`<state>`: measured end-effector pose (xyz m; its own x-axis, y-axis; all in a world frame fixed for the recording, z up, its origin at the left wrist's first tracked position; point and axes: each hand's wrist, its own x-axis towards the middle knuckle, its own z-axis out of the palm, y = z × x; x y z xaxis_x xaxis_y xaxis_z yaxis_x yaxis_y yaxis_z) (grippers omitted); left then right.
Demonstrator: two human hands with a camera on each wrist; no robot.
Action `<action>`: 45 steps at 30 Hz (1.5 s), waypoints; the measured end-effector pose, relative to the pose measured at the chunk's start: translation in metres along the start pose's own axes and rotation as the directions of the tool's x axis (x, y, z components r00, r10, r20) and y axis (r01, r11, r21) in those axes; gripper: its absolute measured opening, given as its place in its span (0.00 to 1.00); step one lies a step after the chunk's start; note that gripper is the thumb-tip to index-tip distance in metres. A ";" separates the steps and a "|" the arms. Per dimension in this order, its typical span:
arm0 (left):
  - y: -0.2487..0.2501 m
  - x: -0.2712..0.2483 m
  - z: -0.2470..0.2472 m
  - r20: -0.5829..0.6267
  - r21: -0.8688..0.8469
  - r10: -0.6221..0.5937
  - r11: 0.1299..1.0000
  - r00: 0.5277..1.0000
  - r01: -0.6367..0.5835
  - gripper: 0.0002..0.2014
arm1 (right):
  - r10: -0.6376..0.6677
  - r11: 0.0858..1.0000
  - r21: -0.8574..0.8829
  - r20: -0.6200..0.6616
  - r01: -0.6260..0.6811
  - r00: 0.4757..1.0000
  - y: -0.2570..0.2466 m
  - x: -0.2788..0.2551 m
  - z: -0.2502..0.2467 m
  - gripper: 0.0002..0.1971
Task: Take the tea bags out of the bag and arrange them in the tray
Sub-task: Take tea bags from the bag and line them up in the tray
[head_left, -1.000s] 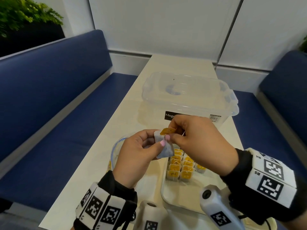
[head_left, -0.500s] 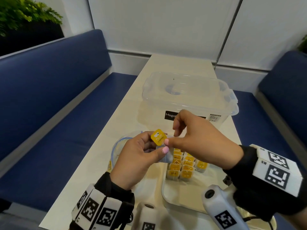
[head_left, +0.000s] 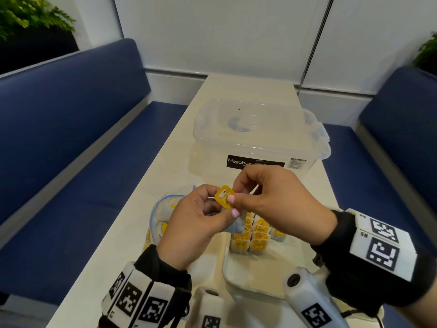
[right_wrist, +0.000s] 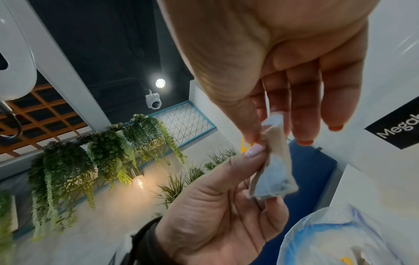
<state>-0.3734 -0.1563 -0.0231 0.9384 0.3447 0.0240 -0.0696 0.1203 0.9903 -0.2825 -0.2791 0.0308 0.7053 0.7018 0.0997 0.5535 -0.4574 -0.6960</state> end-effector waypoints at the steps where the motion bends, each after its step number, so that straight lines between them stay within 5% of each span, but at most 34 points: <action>1: 0.000 0.001 0.001 0.003 -0.002 -0.007 1.000 1.000 0.007 0.12 | 0.002 1.000 0.008 0.001 -0.002 1.000 0.001 0.000 -0.001 0.04; 11: 0.000 0.005 0.002 0.045 0.019 -0.066 0.998 0.997 0.065 0.12 | -0.059 0.997 0.061 0.028 0.057 0.998 0.007 -0.006 -0.003 0.04; 15: 0.002 0.007 0.003 0.080 0.018 -0.071 0.997 0.994 0.070 0.12 | -0.109 0.978 -0.168 0.080 0.122 0.991 0.007 -0.008 -0.008 0.06; 19: -0.003 0.011 0.003 0.112 0.042 -0.087 0.996 0.990 0.083 0.14 | -0.142 0.860 -0.457 0.209 0.225 0.967 -0.003 -0.010 -0.013 0.08; 23: -0.005 0.013 0.003 0.122 0.080 -0.097 0.993 0.988 0.087 0.18 | -0.117 0.801 -0.543 0.272 0.253 0.955 -0.013 -0.009 -0.016 0.07; 27: -0.002 0.015 0.006 0.061 0.076 -0.078 0.994 0.995 0.073 0.14 | -0.057 0.914 -0.390 0.151 0.113 0.987 -0.009 -0.002 -0.016 0.09; 33: 0.002 0.021 0.010 0.022 0.169 -0.027 0.985 0.999 0.023 0.15 | 0.047 0.991 -0.130 0.151 -0.027 0.987 0.005 0.009 -0.030 0.03; 40: -0.002 0.024 0.018 0.066 0.317 -0.001 0.948 0.998 -0.020 0.23 | 0.030 0.949 -0.314 0.160 0.022 0.987 0.009 0.011 -0.051 0.04; 45: -0.009 0.021 0.002 0.012 0.333 -0.002 0.943 1.000 -0.002 0.24 | 0.136 0.859 -0.512 0.203 -0.014 0.970 0.033 0.007 -0.061 0.04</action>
<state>-0.3526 -0.1519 -0.0317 0.9426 0.3331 0.0239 0.0449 -0.1973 0.9793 -0.2322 -0.3227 0.0524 0.6695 0.7291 -0.1421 0.6925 -0.6819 -0.2355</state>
